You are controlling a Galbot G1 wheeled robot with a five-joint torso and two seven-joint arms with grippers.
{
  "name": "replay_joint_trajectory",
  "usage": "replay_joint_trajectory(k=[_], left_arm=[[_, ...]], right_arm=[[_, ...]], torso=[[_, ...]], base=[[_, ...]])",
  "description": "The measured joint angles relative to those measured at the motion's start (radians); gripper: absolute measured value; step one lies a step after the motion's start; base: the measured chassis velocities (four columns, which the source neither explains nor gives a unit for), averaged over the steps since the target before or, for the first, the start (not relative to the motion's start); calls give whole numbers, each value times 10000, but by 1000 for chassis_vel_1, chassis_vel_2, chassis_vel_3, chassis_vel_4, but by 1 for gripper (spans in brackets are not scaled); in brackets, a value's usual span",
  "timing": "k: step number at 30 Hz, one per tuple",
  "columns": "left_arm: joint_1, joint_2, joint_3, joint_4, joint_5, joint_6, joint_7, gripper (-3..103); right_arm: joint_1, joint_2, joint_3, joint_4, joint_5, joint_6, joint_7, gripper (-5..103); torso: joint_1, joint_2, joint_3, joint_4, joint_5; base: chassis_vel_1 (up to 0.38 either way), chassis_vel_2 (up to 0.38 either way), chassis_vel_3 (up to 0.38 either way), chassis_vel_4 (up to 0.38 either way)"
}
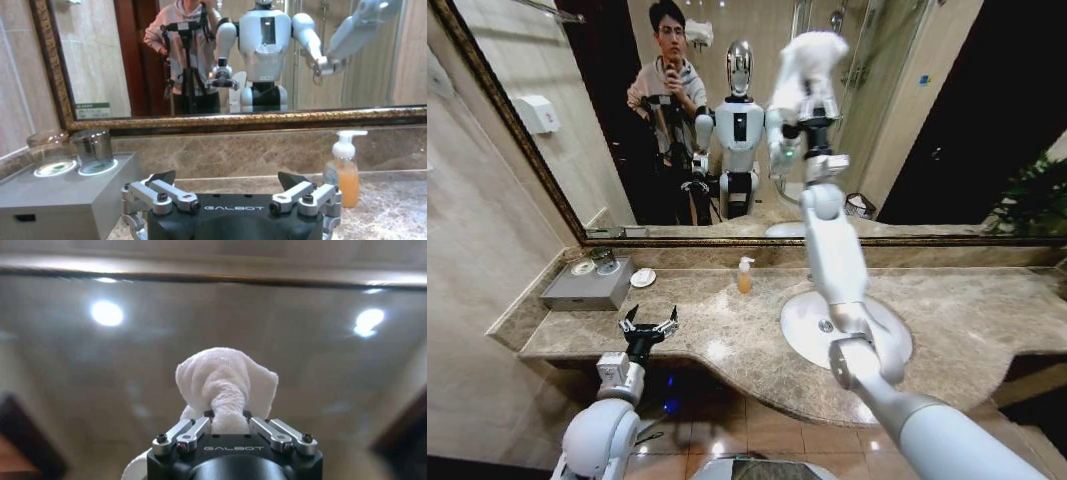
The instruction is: Pick up the towel from the sink counter and wipe the mirror surface.
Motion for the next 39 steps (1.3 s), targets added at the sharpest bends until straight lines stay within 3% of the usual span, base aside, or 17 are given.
replay_joint_trajectory(k=[4,7,9,10,16,20,23,27,30,33,35,39], left_arm=[[-1,0,1,0,0,0,1,100],[-1,-1,1,0,0,0,1,100],[-2,0,2,0,0,0,1,100],[-2,-1,1,0,0,0,1,100],[0,0,0,0,0,0,0,100],[0,0,1,0,0,1,0,100],[-1,0,1,0,0,0,0,100],[-2,0,1,0,0,0,1,100],[0,-1,-1,0,0,0,-1,100],[-1,0,1,0,0,0,0,100],[-1,0,1,0,0,0,1,100],[-1,0,2,0,0,1,1,100]], right_arm=[[29,-217,95,87,67,-112,115,15],[-154,203,-192,268,-72,-154,41,15],[-402,868,-608,392,-391,-88,-178,15],[-503,1059,-776,405,-560,-19,-304,15],[-780,1235,-1738,-42,-1280,652,-980,15],[-801,1236,-1904,-279,-1397,824,-1102,15],[-810,1235,-1740,-270,-1348,827,-1061,15],[-837,1163,-1050,119,-995,486,-428,15],[-883,779,-654,398,-740,243,-144,15],[-831,-14,387,680,-237,-142,29,15],[-744,-312,502,591,-3,-179,46,15],[-786,-50,319,498,-49,-179,-51,15]], torso=[[0,0,-1,3,-3],[0,0,0,12,-6],[1,0,0,19,-10],[1,0,0,32,-11],[0,0,0,14,-13],[0,0,0,14,-11],[1,0,0,15,-9],[0,0,-1,17,-7],[0,0,0,24,-8],[0,0,0,-5,0],[0,0,-1,0,-4],[1,0,0,11,-4]], base=[[0,0,0,0],[0,0,0,0],[0,0,0,0],[0,0,0,0],[20,7,-1,8],[0,0,0,0],[0,0,0,0],[0,0,0,0],[0,0,0,0],[0,0,0,0],[0,0,0,0],[0,0,0,0]])
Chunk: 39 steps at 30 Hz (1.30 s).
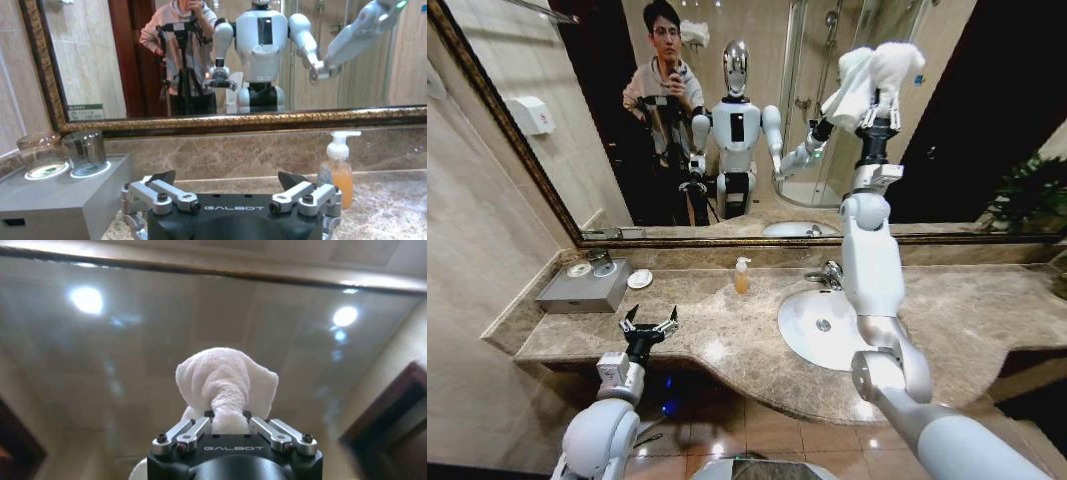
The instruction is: Pick up the towel from the sink counter and wipe the mirror surface.
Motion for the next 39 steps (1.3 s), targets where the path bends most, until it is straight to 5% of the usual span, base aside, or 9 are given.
replay_joint_trajectory(k=[6,11,20,27,30,39], left_arm=[[1,0,-1,0,0,0,0,100],[0,0,-1,0,0,0,0,100],[-1,-1,0,1,0,0,0,100],[-1,0,-1,0,0,0,0,100],[0,-1,-1,0,1,0,-1,100],[1,0,-1,0,0,0,0,100]], right_arm=[[-150,1217,-965,-64,-682,366,-644,15],[-208,1288,-2007,-22,-765,569,-973,15],[-386,1185,-1454,-9,-613,451,-666,15],[-1048,-1026,-231,986,175,-559,167,15],[-1522,-1560,-192,1683,683,-818,189,15],[-2442,-2062,-347,3121,1585,-1171,104,15]], torso=[[0,0,0,16,-9],[-1,0,0,5,-9],[-1,0,0,6,-3],[-1,0,0,-11,2],[0,0,0,0,2],[-1,1,-1,9,-2]], base=[[0,0,0,0],[0,0,0,0],[0,0,0,0],[0,0,0,0],[0,0,0,0],[0,0,0,0]])
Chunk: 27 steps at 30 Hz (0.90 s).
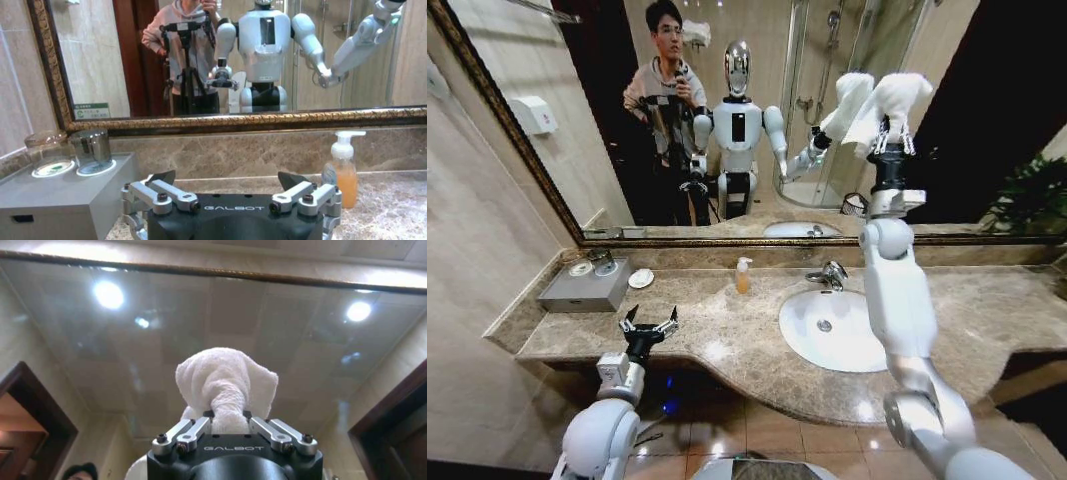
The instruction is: Pick up the towel from the sink counter and wipe the mirror surface.
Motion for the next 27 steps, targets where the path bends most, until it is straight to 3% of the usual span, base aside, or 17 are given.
replay_joint_trajectory(k=[13,18,19,22,26,27], left_arm=[[0,1,-1,0,0,0,0,100],[0,0,-1,0,0,0,0,100],[-1,0,0,1,0,0,0,100],[0,0,-1,0,0,0,0,100],[-1,1,0,1,0,0,0,100],[-1,1,-1,0,0,0,0,100]], right_arm=[[-482,-415,-61,714,266,-132,28,15],[-573,-446,-35,778,279,-132,39,15],[-598,-455,-30,810,280,-132,40,15],[-626,-488,-20,813,286,-132,41,15],[-626,-540,-1,805,339,-128,41,15],[-626,-547,2,802,347,-128,42,15]], torso=[[0,0,0,-6,0],[-1,1,0,-4,4],[2,0,1,-7,-15],[0,0,1,-6,4],[4,-1,2,-7,-13],[4,-1,2,-4,-2]], base=[[-94,-93,87,96],[-234,-212,219,230],[-252,-269,262,268],[-271,-254,270,268],[-295,-298,306,321],[-328,-321,359,306]])
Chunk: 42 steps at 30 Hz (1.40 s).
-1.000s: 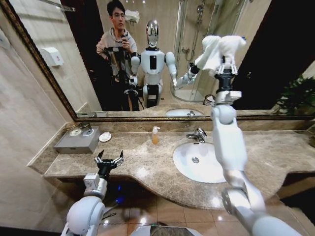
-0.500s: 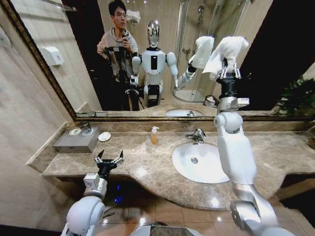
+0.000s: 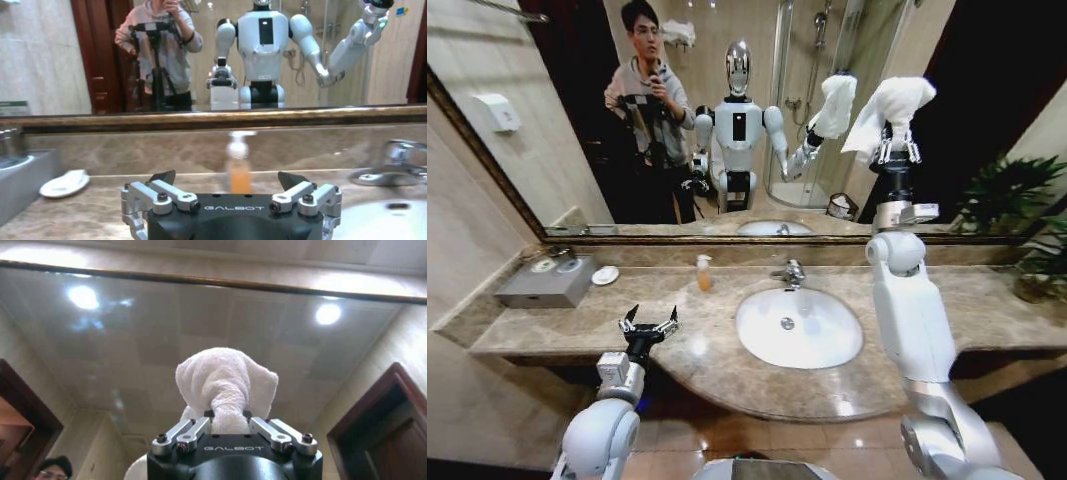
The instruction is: Pick up the towel from the sink counter and wipe the mirror surface.
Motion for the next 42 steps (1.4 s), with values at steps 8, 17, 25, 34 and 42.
replay_joint_trajectory(k=[8,17,25,34,42], left_arm=[[3,-3,1,0,0,0,1,100],[0,-1,1,0,0,0,0,100],[3,-4,4,0,0,0,2,100],[1,2,-2,0,0,0,-1,100],[0,0,0,0,-1,0,-2,100]], right_arm=[[-51,-96,35,-37,63,14,0,15],[24,-199,33,-123,167,36,-33,15],[1202,-302,67,-1380,583,448,-631,15],[2795,-187,-55,-2917,575,989,-1325,15],[4538,553,-188,-4839,125,1562,-1518,15]], torso=[[-3,1,0,-3,12],[-3,2,-2,-1,4],[-2,-1,1,2,14],[-6,1,-2,3,-5],[-2,-1,0,-4,2]], base=[[-351,-353,351,361],[-355,-377,356,352],[-189,-260,263,208],[44,11,5,-13],[24,37,-13,-11]])
